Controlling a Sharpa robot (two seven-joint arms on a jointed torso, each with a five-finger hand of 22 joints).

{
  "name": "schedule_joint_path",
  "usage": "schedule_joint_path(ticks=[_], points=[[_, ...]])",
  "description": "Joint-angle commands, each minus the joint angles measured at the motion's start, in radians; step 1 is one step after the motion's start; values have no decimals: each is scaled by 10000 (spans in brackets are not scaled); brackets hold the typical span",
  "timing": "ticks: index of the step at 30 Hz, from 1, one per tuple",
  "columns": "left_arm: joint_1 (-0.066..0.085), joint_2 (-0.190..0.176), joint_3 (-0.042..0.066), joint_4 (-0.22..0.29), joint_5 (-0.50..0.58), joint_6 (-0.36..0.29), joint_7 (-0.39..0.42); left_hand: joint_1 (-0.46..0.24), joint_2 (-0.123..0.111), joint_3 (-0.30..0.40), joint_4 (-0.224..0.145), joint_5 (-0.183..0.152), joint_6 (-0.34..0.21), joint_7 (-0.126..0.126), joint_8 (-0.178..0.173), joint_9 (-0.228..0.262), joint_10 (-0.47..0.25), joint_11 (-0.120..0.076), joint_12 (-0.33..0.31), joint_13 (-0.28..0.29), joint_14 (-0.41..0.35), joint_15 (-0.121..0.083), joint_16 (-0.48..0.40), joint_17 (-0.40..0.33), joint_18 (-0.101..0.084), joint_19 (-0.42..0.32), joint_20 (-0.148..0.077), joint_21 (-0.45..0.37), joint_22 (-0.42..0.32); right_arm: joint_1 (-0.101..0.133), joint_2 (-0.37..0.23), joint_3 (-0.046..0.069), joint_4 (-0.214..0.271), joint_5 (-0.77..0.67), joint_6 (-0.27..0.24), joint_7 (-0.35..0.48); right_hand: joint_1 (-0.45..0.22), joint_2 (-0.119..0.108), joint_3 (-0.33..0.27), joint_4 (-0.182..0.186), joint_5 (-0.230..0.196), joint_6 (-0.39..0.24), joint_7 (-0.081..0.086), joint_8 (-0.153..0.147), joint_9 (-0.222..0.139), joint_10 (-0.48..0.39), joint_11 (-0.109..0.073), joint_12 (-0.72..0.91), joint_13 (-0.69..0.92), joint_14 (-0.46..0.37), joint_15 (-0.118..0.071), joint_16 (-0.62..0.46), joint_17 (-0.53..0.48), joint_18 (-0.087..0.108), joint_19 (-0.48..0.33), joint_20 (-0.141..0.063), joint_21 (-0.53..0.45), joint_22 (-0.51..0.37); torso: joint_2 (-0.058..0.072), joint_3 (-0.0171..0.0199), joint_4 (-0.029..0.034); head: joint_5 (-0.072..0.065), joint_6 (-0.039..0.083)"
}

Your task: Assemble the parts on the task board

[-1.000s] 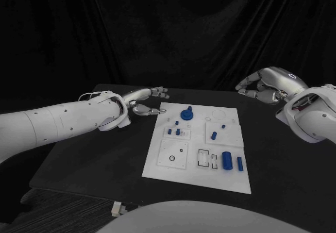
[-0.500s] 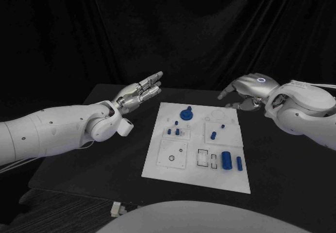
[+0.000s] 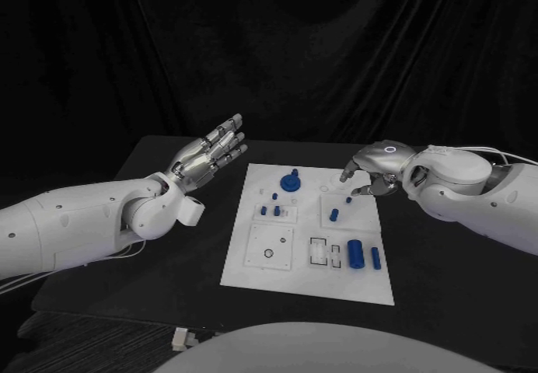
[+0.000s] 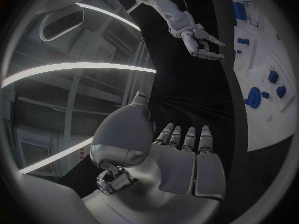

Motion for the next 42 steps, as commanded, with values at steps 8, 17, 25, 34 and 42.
schedule_joint_path(ticks=[8, 17, 25, 34, 42], points=[[-27, 9, 10, 97, 426, 408, 1255, 626, 455, -316, 0, 1123, 146, 140, -20, 24, 2, 338, -34, -10, -4, 323, -36, -11, -37, -5, 202, -34, -8, -386, 67, 8, -420, -235, 57, 243, 230, 218, 78, -270, 276, 250, 238, 140, -40, 191, 64, 27, -57, 482, 91, -53, 4, 63, 211, 42, -51, 1806, -9, 59, -43, -93, 2], [-34, 41, 10, 97, 429, 600, 1228, 888, 433, -517, 10, 1675, 393, 352, 20, 58, 2, 575, -34, -10, -4, 371, -36, -11, 109, -5, 720, -34, -8, -635, 215, 8, -827, -236, -353, 374, 229, 287, 163, -350, 503, 322, 386, 136, -93, 517, 97, 45, -67, 489, 109, -44, 31, 62, 221, 61, -56, 1811, -13, 64, -57, -25, 2], [-39, 30, 9, 113, 429, 584, 1247, 1016, 483, -537, 3, 1839, 326, -28, 7, 47, 2, 748, -34, -10, -4, 354, -36, -11, 188, -5, 682, -34, -8, -810, 409, 8, -1192, -236, -579, 450, 444, 385, 547, -565, 1367, 355, 456, 106, -161, 570, 111, -137, -84, 497, 107, -20, 82, 63, 214, 76, -83, 1810, -7, 57, -31, -119, 2], [-46, 44, 9, 82, 429, 703, 1174, 1483, 659, -453, -16, 2512, 350, -22, 12, 50, 2, 1100, -34, -10, -4, 447, -36, -11, 233, -4, 689, -30, 14, -957, 732, 8, -1741, -237, -1107, 664, 379, 327, 870, -626, 1741, 483, 377, 146, -171, 835, 121, -183, -66, 492, 127, -25, 80, 64, 210, 77, -80, 1815, -11, 52, -35, -110, 2], [-51, 49, 9, 54, 429, 807, 1092, 1857, 707, -380, -70, 2886, 393, 98, 19, 56, 2, 1294, -34, -10, -4, 524, -36, -11, 237, 0, 786, -20, 70, -1032, 955, 9, -2073, -237, -1188, 800, 209, 210, 1160, -640, 1694, 337, 339, 61, -208, 1276, 87, -145, -43, 486, 102, -38, 67, 63, 208, 54, -78, 1818, -14, 51, -37, -113, 2]])
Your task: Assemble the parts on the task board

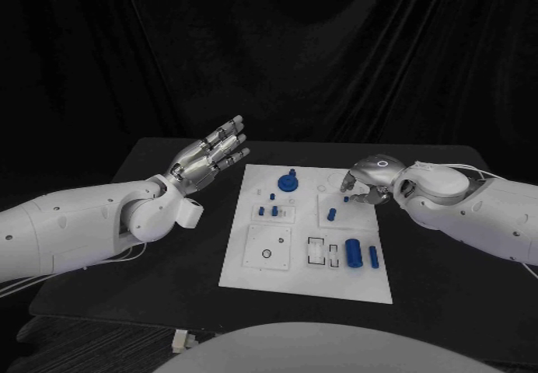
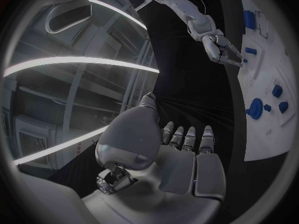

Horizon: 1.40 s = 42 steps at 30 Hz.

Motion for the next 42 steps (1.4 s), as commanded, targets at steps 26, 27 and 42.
schedule_joint_path(ticks=[26, 27, 42], points=[[-29, 42, 10, -76, 86, 463, 782, 731, 90, 199, -251, 700, 136, 286, 41, 27, 80, 286, 2, 21, -3, 466, -36, -9, 92, 50, 475, 38, 276, -268, 358, 9, -501, -95, 555, 457, -283, -210, 431, -186, -79, 153, -8, 129, 125, 533, -125, -35, 56, 475, -54, -92, -61, 74, 187, -29, -85, 1809, -3, -4, 1, -8, 2], [-29, 43, 10, -78, 86, 470, 773, 736, 91, 200, -254, 708, 143, 289, 42, 28, 84, 290, 4, 23, -3, 472, -36, -9, 92, 52, 479, 40, 286, -277, 365, 9, -513, -95, 563, 454, -290, -206, 446, -201, -46, 199, -5, 158, 147, 560, -126, -26, 62, 476, -54, -90, -56, 74, 187, -31, -85, 1809, -3, -4, -1, -5, 2], [-61, 61, 9, -111, 86, 560, 682, 857, 139, 237, -291, 900, 213, 354, 57, 41, 257, 421, 111, 92, -3, 595, -36, -9, 93, 97, 580, 68, 389, -383, 420, 9, -635, -95, -2, 394, -284, 27, 577, -615, 72, 1139, 205, 826, 765, 1219, -249, 230, 167, 486, -137, -86, -19, 69, 192, -100, -68, 1817, -5, -5, 0, 17, 2]])
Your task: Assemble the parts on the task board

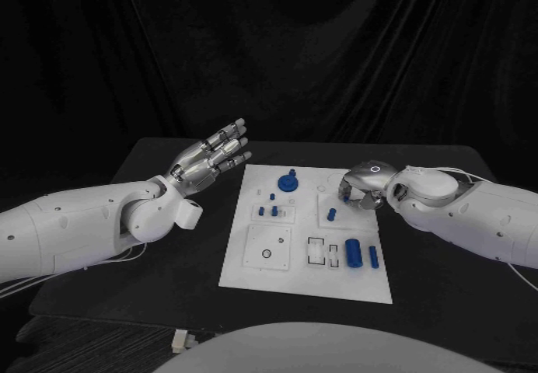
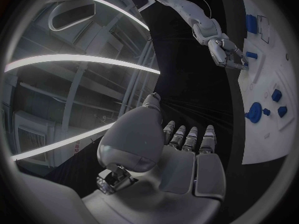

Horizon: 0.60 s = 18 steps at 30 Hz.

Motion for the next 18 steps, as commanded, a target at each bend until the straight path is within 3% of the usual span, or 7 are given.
schedule_joint_path(ticks=[1, 5, 18], points=[[-17, 14, 10, 11, 74, 160, 668, 98, 5, 2, -57, 81, 3, 70, 57, 10, 39, 60, 42, 13, -4, 97, -36, -16, 96, 8, 64, 31, 1, -103, -5, -39, -49, -91, -299, -42, 87, 163, 25, -140, 57, 268, 19, 194, 184, 229, -30, 117, 40, 481, -78, -39, 24, 69, 208, -93, -22, 1814, -2, 0, 0, 36, 2], [-23, 18, 10, 5, 74, 167, 627, 119, 26, 16, -57, 127, 30, 103, 63, 14, 49, 68, 56, 17, -3, 122, -33, -14, 94, 16, 84, 36, 20, -114, -10, -39, -53, -91, -735, -121, 52, 278, -21, -258, -108, 470, 50, 387, 441, 484, -29, 164, 55, 482, -72, -49, 18, 66, 207, -98, -24, 1814, 0, 0, -1, 54, 2], [-62, 56, 10, -46, 74, 291, 393, 342, 178, 160, -174, 376, 170, 353, 87, 32, 67, 100, 119, 29, 20, 229, 7, 6, 97, 82, 238, 71, 133, -102, -146, -39, 44, -91, -1548, -144, -47, 411, -45, -266, -373, 489, 80, 439, 611, 567, 6, 61, 3, 482, 0, -56, 20, 65, 197, -49, -46, 1808, -2, 1, 0, 73, 2]])
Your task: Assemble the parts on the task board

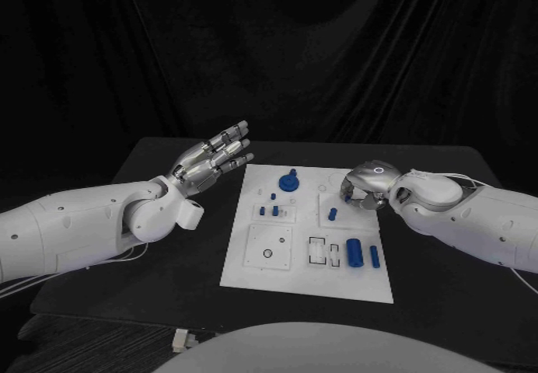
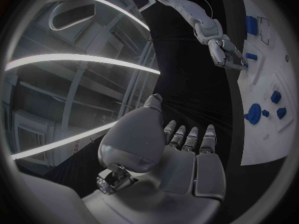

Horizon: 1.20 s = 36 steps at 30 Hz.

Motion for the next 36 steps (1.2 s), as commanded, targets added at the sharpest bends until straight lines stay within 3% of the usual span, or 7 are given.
schedule_joint_path(ticks=[1, 7, 12, 21, 28, 32, 36], points=[[-24, 23, 10, -6, 71, 211, 377, 114, 32, 37, -51, 56, -23, 75, 48, 12, 35, 68, 39, 12, 15, 81, 7, 2, 97, -7, 77, 61, 12, 17, -80, 18, 63, -88, -642, -148, -2, 81, -3, -44, -31, 49, 32, 62, 10, 76, 10, -70, -10, 482, 2, -53, 15, 62, 188, 10, -32, 1814, -3, 1, 0, 20, 2], [-62, 17, 10, -28, 71, 280, 281, 179, 61, 76, -108, 151, 38, 145, 61, 20, 43, 82, 60, 16, 25, 109, 25, 10, 98, 8, 120, 66, 24, 232, -327, 18, 423, -88, -1012, -236, -4, 86, -4, -48, -46, 57, 34, 68, 25, 92, 7, -77, -15, 486, 17, -43, 35, 57, 194, 18, -11, 1820, -5, 0, -4, 63, 2], [-94, 16, 9, -43, 71, 303, 239, 186, 65, 81, -115, 161, 47, 153, 63, 22, 47, 89, 66, 18, 29, 116, 31, 13, 98, 11, 126, 68, 30, 592, -576, 18, 905, -88, -1251, -401, -23, 79, -16, -46, -71, 56, 42, 69, 49, 122, 9, -98, -26, 490, 65, -34, 52, 49, 198, 44, 8, 1826, -9, -1, -6, 83, 2], [-132, 21, 9, -52, 71, 335, 204, 194, 71, 87, -123, 170, 67, 174, 67, 24, 51, 97, 72, 20, 32, 128, 36, 15, 98, 13, 135, 68, 30, 1260, -1065, 18, 2362, -88, -555, -993, 11, 69, 2, -85, -71, 5, 74, 37, 82, 151, 33, -158, -55, 489, 143, -34, 54, 45, 194, 105, 0, 1824, -6, -1, -4, 107, 2], [-155, 7, 9, -42, 71, 310, 172, 208, 86, 99, -136, 191, 105, 221, 75, 30, 61, 92, 86, 24, 35, 140, 42, 17, 97, 18, 146, 70, 35, 1349, -1128, 18, 3545, -87, 483, -1213, 93, 46, 39, -171, -26, -48, 117, -3, 108, 179, 60, -212, -77, 489, 195, -28, 67, 46, 190, 154, -6, 1823, -5, -2, 0, 241, 2], [-183, -12, 9, -13, 71, 269, 148, 212, 87, 101, -140, 195, 123, 236, 79, 33, 65, 90, 91, 25, 35, 144, 42, 17, 97, 18, 149, 69, 31, 1240, -942, 18, 4008, -377, 942, -1230, 121, 44, 56, -202, -3, -66, 140, -20, 116, 190, 75, -229, -83, 485, 182, -37, 50, 54, 183, 162, -28, 1817, -12, -8, 2, 364, 2], [-202, -55, 9, 30, 72, 202, 145, 217, 85, 102, -147, 201, 151, 268, 86, 37, 74, 80, 101, 29, 34, 146, 41, 16, 97, 15, 153, 66, 19, 1075, -629, 17, 4160, -748, 1054, -1222, 126, 32, 53, -224, 0, -61, 148, -24, 127, 237, 73, -222, -78, 486, 163, -33, 58, 56, 185, 160, -17, 1820, -17, -12, 7, 486, 2]])
